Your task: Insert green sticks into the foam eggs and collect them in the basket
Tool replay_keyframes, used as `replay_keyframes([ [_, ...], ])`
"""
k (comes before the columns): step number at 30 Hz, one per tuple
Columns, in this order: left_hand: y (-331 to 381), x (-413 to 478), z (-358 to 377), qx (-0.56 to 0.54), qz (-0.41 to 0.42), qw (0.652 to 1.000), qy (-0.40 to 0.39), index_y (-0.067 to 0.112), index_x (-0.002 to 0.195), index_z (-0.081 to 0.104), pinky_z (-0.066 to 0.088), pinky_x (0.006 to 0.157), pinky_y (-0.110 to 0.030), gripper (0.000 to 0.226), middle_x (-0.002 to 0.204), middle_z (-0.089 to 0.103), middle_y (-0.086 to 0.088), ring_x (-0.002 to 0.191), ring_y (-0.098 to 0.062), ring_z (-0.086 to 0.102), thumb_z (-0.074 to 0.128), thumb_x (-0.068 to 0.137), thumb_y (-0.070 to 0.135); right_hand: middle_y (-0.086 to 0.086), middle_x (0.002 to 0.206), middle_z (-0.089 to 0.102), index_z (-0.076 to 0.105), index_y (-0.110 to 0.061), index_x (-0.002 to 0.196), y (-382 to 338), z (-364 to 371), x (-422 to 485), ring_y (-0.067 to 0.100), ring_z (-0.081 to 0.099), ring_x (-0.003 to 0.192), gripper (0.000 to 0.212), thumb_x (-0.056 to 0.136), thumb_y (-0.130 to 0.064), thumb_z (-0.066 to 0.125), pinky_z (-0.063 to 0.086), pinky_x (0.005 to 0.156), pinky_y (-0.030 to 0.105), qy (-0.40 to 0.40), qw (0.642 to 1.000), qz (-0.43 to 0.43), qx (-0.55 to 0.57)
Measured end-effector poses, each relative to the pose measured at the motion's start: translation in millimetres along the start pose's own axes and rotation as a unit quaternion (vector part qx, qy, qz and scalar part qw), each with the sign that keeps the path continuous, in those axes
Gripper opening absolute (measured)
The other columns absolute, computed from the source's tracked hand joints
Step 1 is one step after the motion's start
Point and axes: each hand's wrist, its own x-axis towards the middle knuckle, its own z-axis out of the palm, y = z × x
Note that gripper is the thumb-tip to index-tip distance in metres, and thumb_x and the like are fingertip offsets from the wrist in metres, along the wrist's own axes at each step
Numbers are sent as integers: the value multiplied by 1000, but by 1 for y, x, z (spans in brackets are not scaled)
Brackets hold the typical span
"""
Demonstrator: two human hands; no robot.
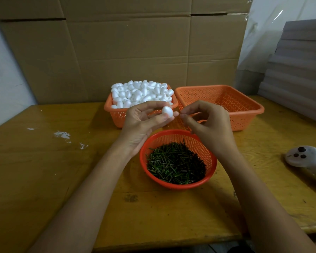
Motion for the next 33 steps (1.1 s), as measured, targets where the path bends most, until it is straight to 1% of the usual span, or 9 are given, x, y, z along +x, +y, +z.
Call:
replay_keyframes([
  [4, -1, 1, -2, -18, -2, 1000, -8, 9, 109, 80, 60, 94, -35, 24, 120, 74, -20, 114, -42, 73, 75, 88, -1, -13, 88, 75, 77, -23, 95, 0, 0, 0, 9, 73, 81, 8, 91, -17, 78, 62, 71, 44, 1, 1000, 0, -1],
  [8, -3, 3, -4, -35, -4, 999, -9, 8, 111, 78, 61, 93, -34, 26, 118, 75, -22, 113, -42, 73, 63, 96, -7, -13, 88, 75, 77, -23, 95, 0, 0, 0, 8, 73, 81, 8, 91, -17, 78, 62, 71, 43, -1, 1000, 0, -4],
  [11, -3, 3, -5, -32, -1, 999, -18, 10, 112, 77, 60, 93, -34, 28, 121, 73, -25, 113, -41, 73, 59, 98, -8, -13, 89, 75, 77, -23, 95, 0, 0, 0, 8, 73, 82, 7, 91, -18, 78, 62, 71, 42, -2, 1000, -2, -8],
  [17, -2, 3, -5, -33, -2, 999, -21, 12, 110, 78, 60, 93, -33, 30, 121, 73, -27, 112, -40, 74, 58, 99, -8, -15, 90, 74, 76, -23, 96, -1, 0, 0, 5, 72, 83, 8, 91, -17, 78, 62, 72, 37, -5, 1000, -7, -18],
  [27, -1, 2, -4, -31, -17, 999, -12, 12, 116, 78, 61, 90, -30, 29, 122, 73, -27, 110, -36, 75, 59, 100, -3, -15, 90, 74, 77, -23, 95, -1, 1, 0, 4, 71, 82, 6, 91, -20, 78, 61, 71, 34, -6, 1000, -8, -27],
  [30, -1, 2, -3, -26, -17, 999, -13, 14, 117, 79, 61, 89, -29, 31, 123, 73, -26, 110, -36, 75, 58, 101, -3, -18, 88, 74, 76, -25, 93, -1, 1, 0, 2, 70, 81, 6, 91, -19, 77, 60, 74, 31, -29, 998, -19, -61],
  [33, -1, 2, -3, -25, -17, 1000, -7, 16, 119, 78, 61, 89, -30, 32, 123, 73, -26, 108, -36, 76, 57, 102, -2, -18, 84, 74, 76, -29, 90, -1, 2, -3, -1, 69, 78, 10, 89, -19, 75, 58, 76, 31, -87, 989, -45, -109],
])
